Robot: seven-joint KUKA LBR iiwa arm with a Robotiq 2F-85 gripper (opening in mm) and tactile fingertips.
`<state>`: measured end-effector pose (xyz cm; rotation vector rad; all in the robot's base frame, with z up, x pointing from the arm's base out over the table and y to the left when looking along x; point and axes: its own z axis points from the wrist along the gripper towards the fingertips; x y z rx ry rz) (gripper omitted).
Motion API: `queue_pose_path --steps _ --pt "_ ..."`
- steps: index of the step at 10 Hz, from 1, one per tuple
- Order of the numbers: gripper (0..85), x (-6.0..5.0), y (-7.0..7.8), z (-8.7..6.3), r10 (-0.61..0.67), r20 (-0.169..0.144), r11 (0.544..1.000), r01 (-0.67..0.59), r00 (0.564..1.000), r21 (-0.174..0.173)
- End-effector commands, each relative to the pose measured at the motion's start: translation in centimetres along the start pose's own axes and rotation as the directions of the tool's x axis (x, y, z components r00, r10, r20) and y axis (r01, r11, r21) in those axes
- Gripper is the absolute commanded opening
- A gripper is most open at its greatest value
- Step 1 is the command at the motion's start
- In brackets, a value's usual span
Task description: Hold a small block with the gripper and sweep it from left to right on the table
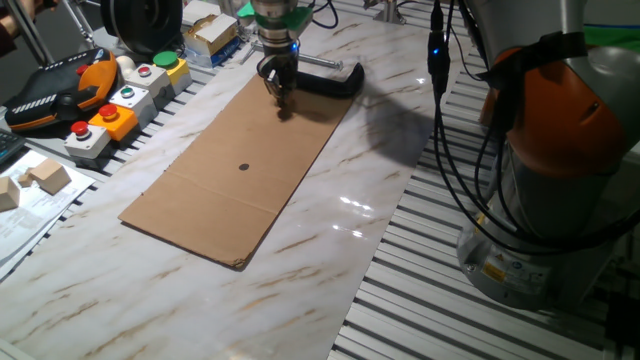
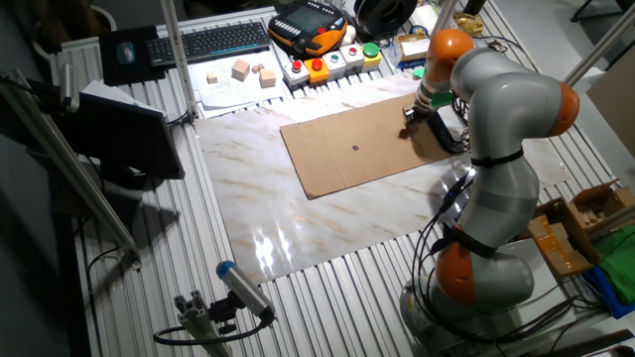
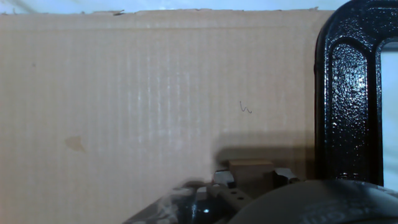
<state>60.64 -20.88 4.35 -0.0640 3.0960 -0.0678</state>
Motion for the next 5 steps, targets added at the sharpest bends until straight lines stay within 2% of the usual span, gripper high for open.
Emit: queue_pose_path --steps 1,5 --pt "0.7 -0.01 0.08 0.00 0.000 0.000 1.000 0.000 1.000 0.000" --pt "0.7 -0.08 0.41 -0.09 0.000 0.003 1.000 0.000 1.000 0.002"
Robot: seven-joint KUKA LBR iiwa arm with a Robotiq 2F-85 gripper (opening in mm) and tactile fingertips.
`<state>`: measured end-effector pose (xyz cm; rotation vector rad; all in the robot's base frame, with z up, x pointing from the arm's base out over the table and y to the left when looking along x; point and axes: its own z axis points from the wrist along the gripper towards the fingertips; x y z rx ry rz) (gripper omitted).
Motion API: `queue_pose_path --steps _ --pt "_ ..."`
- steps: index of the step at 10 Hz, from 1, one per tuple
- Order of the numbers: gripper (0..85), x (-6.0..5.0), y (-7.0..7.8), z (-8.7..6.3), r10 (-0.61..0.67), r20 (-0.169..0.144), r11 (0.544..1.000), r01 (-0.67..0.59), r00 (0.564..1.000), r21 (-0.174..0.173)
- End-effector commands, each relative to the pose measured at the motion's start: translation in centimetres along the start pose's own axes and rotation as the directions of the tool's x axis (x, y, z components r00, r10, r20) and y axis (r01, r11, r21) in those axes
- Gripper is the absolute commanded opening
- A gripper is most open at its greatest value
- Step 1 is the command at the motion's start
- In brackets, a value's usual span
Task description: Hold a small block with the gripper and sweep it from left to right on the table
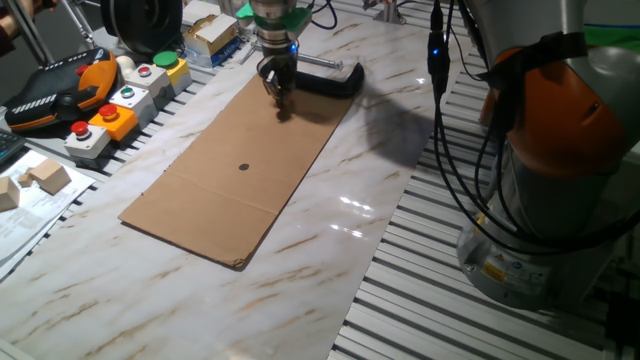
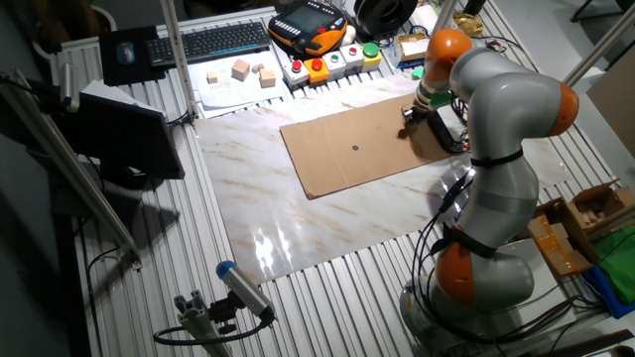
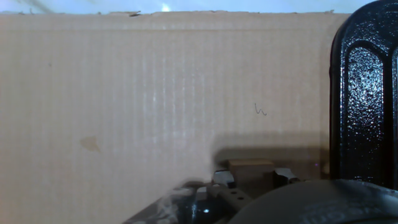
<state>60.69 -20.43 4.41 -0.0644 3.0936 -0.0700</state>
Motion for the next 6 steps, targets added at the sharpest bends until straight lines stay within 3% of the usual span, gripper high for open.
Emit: queue_pose_path --steps 1,6 --pt "0.7 -0.04 0.11 -0.07 -0.001 0.002 1.000 0.001 1.000 0.002" --pt "0.7 -0.15 0.89 -0.21 -0.002 0.006 1.000 0.002 1.000 0.010"
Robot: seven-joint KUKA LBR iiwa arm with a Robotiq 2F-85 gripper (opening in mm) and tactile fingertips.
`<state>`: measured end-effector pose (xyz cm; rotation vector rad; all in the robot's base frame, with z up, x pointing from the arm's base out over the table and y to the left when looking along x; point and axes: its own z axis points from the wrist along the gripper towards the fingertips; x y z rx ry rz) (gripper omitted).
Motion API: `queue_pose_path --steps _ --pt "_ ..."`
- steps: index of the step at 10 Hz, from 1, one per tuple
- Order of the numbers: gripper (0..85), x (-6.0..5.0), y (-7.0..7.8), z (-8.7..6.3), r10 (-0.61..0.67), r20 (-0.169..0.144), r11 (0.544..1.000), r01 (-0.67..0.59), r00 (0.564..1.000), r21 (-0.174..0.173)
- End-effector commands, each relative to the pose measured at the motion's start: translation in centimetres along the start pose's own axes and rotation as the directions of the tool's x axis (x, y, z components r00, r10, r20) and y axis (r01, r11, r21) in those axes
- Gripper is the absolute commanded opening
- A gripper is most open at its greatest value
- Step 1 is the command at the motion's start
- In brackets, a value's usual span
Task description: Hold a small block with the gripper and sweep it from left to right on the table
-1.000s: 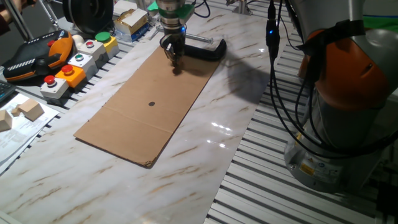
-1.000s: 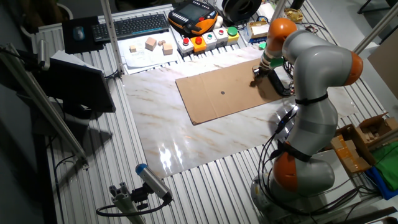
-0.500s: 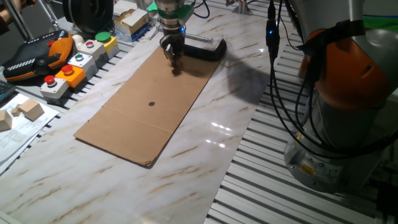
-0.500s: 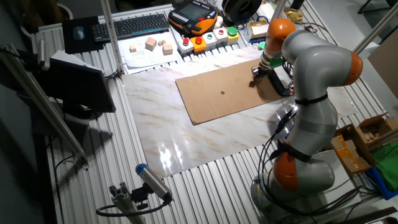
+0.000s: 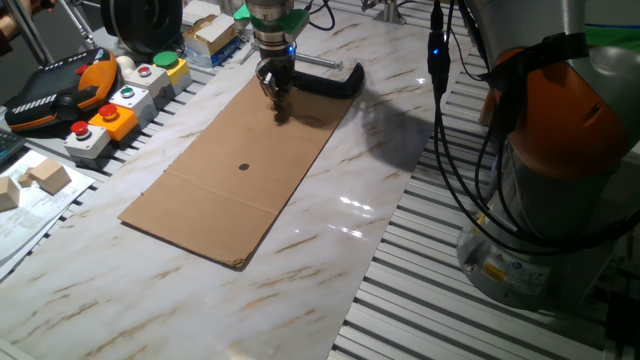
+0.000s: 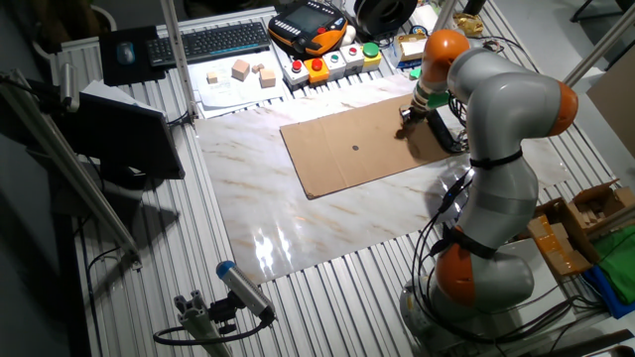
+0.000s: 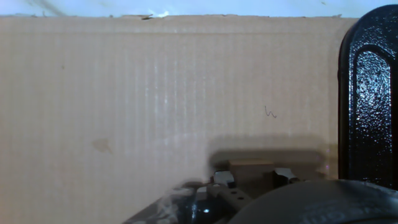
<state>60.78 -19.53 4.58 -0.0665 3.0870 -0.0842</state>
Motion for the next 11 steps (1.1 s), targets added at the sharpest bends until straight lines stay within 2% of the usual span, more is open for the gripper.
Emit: queue_pose_path --steps 1,11 --pt "0.7 0.0 0.1 0.0 0.000 0.000 1.000 0.000 1.000 0.000" --pt "0.7 -0.1 1.3 0.3 0.015 0.000 1.000 -0.015 1.000 -0.001"
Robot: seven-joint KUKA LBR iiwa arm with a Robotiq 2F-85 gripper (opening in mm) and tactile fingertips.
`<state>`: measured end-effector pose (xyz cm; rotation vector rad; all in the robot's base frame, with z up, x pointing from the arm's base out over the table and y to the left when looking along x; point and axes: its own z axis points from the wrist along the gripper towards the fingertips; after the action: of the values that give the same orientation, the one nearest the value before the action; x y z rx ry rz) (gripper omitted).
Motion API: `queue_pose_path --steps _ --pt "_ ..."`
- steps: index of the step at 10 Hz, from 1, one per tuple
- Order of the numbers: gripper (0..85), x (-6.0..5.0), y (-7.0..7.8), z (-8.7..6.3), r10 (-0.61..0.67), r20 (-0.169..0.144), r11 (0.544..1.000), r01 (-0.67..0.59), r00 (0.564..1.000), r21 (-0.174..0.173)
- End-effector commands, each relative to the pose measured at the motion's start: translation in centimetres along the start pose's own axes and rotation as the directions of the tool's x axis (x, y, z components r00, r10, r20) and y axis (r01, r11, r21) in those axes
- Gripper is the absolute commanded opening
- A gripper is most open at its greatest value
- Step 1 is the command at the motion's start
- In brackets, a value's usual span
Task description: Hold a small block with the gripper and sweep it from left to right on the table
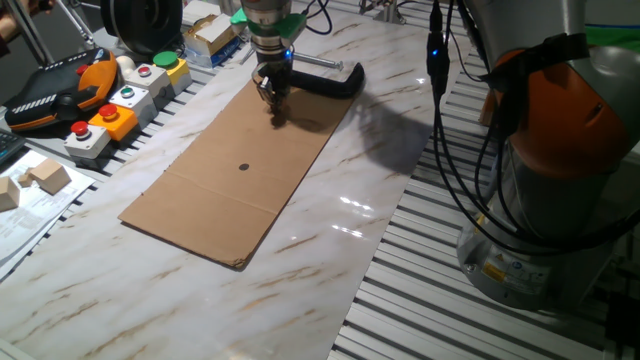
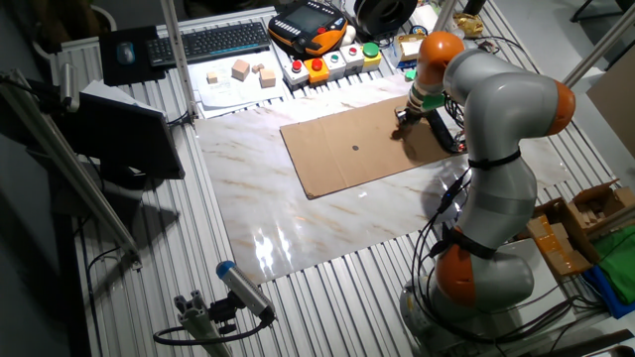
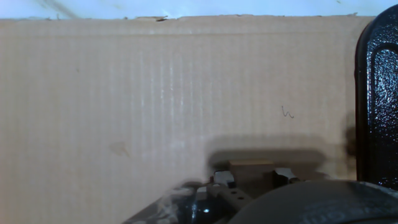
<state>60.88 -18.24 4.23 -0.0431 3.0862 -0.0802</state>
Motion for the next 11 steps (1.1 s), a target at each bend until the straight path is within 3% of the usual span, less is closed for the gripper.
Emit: queue_pose_path --steps 1,3,5,8,11 --pt "0.7 0.01 0.00 0.07 0.000 -0.001 1.000 0.000 1.000 -0.001" --pt "0.7 0.01 -0.01 0.07 0.008 -0.002 1.000 -0.008 1.000 -0.001" --pt "0.7 0.01 -0.01 0.07 0.023 0.006 0.999 -0.023 1.000 0.024" --pt "0.7 0.01 -0.01 0.07 0.050 -0.003 0.999 -0.050 0.999 0.012" --pt "0.7 0.01 -0.01 0.07 0.049 0.035 0.999 -0.049 0.998 0.003"
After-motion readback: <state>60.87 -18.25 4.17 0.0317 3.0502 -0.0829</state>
